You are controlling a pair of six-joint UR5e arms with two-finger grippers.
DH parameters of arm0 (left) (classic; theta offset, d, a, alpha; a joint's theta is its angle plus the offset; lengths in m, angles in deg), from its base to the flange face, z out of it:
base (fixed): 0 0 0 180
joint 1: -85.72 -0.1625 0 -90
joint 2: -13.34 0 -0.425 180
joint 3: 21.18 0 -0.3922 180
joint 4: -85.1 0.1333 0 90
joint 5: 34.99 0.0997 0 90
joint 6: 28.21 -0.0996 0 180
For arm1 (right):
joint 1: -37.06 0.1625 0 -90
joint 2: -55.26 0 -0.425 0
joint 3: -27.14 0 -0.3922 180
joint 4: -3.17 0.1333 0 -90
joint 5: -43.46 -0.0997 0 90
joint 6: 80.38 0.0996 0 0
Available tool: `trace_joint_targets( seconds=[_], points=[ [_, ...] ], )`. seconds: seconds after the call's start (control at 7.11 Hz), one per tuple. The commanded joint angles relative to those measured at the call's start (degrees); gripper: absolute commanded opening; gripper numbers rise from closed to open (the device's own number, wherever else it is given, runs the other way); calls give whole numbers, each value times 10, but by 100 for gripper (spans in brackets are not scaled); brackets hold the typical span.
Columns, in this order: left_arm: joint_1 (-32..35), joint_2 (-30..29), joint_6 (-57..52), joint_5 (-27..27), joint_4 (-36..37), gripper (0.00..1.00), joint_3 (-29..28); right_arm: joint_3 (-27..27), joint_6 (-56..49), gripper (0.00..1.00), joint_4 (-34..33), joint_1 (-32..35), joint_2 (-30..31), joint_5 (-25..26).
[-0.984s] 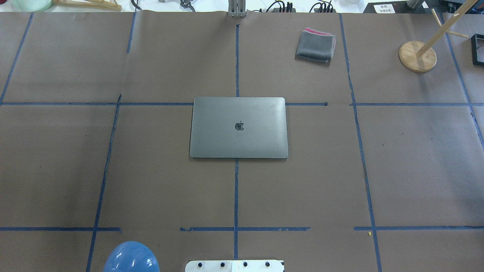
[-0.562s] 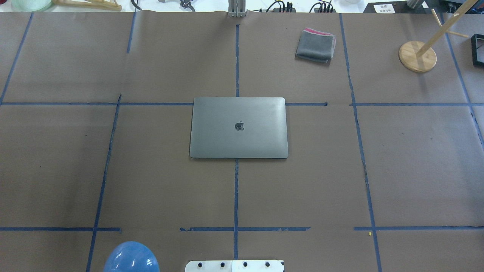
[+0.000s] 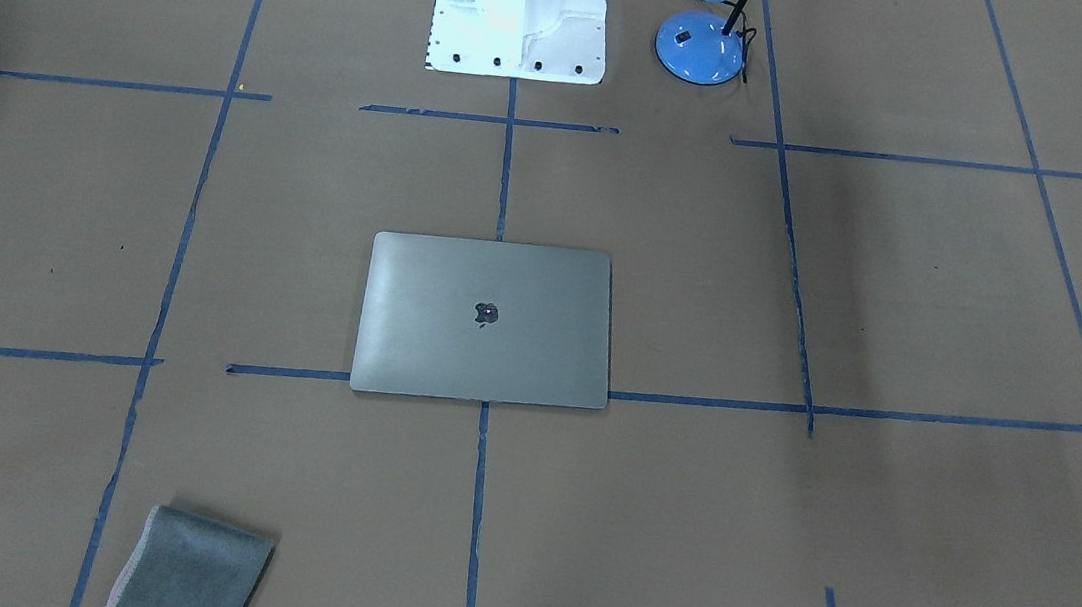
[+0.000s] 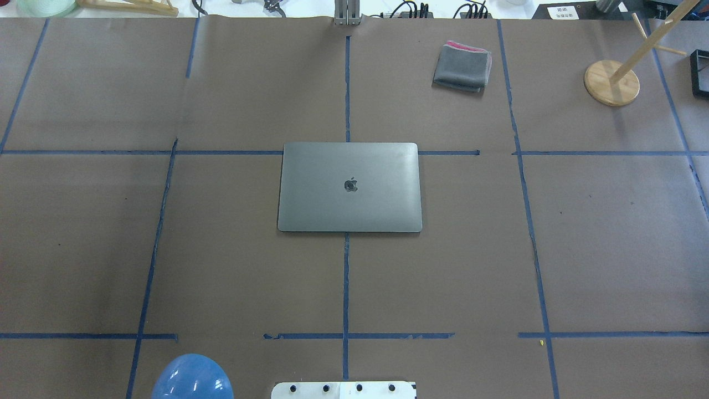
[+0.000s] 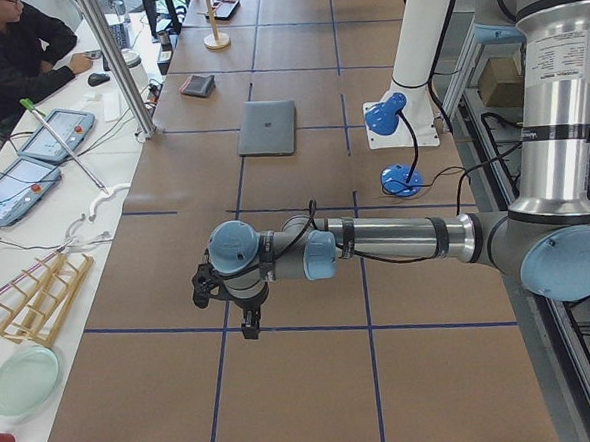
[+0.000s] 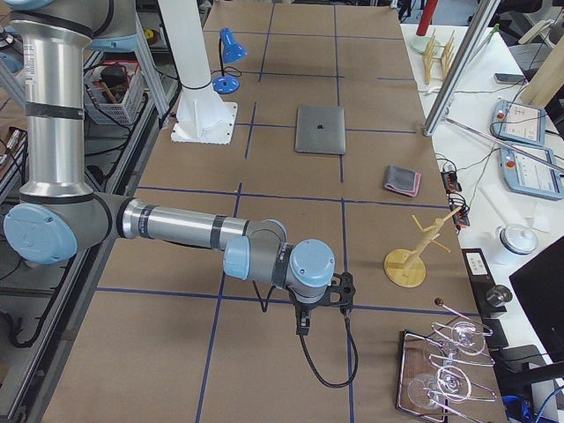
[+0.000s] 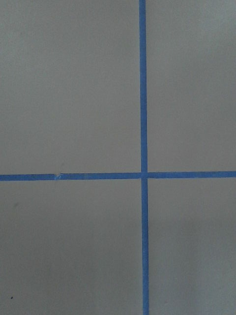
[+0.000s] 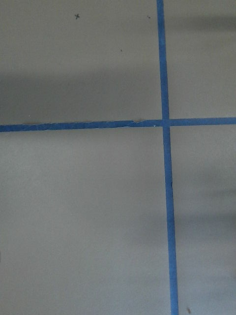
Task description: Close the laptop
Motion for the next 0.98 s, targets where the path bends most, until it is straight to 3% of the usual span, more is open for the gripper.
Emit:
trace_joint_targets(
  seconds=[0.0, 0.84],
  points=[
    [-1, -1, -1, 13, 0, 100, 3, -3, 43, 100, 0, 0, -1, -8],
    [-2, 3, -1, 30, 1, 100, -2, -7, 43, 100, 2, 0, 5, -9]
  ],
)
